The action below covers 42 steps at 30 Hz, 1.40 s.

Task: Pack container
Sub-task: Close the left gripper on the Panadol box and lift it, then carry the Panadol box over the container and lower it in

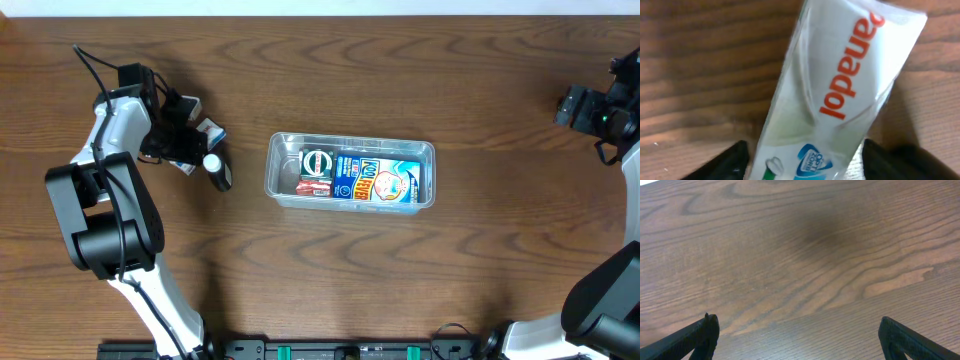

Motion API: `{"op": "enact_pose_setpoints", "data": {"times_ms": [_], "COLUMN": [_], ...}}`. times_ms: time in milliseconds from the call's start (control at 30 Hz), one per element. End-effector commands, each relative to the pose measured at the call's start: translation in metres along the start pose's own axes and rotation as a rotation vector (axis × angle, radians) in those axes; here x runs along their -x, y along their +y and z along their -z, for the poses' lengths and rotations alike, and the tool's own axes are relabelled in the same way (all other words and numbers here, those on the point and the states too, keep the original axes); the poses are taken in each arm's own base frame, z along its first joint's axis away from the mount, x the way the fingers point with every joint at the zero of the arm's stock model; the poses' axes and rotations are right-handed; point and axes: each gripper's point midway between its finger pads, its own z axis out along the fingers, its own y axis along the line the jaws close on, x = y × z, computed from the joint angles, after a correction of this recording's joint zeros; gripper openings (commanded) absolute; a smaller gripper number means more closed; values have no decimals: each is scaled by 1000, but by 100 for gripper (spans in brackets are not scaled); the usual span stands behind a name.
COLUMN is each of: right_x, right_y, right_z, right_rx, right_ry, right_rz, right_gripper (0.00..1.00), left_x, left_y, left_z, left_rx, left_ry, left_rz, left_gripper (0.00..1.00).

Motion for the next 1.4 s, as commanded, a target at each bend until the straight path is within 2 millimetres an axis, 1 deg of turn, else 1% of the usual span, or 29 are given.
{"op": "enact_pose_setpoints", "data": {"times_ms": [0, 100, 267, 333, 433, 567, 700, 800, 900, 1000, 1067, 1133, 1200, 1300, 1367], "right_x": [0, 0, 0, 0, 0, 0, 0, 0, 0, 0, 0, 0, 0, 0, 0], "right_y": [2, 2, 2, 2, 2, 2, 2, 2, 2, 2, 2, 2, 2, 2, 2], "right_z": [-1, -1, -1, -1, -1, -1, -1, -1, -1, -1, -1, -1, -1, -1, -1], "right_rx": [10, 10, 10, 10, 10, 10, 10, 10, 10, 10, 10, 10, 10, 10, 10], "right_ry": [4, 4, 4, 4, 4, 4, 4, 4, 4, 4, 4, 4, 4, 4, 4], "right_rz": [17, 17, 17, 17, 17, 17, 17, 17, 17, 17, 17, 17, 17, 17, 17], "right_gripper": [99, 99, 99, 99, 99, 99, 99, 99, 99, 99, 99, 99, 99, 99, 99], "left_x": [3, 3, 3, 3, 3, 7, 18, 29, 39, 48, 53, 58, 60, 62, 60], "left_y": [3, 3, 3, 3, 3, 3, 1, -3, -12, -29, -45, -71, -99, -139, -167], "left_z": [2, 2, 2, 3, 3, 11, 34, 58, 87, 117, 136, 154, 166, 178, 179], "left_rx": [10, 10, 10, 10, 11, 18, 41, 65, 88, 107, 114, 97, 78, 61, 40], "left_ry": [-3, -3, -3, -4, -4, -25, -83, -144, -214, -284, -330, -376, -405, -434, -433], "left_rz": [45, 67, 84, 98, 100, 95, 79, 58, 28, -15, -54, -128, -236, -357, -441], "left_gripper": [58, 46, 42, 39, 38, 38, 38, 38, 38, 38, 38, 38, 38, 38, 38]}}
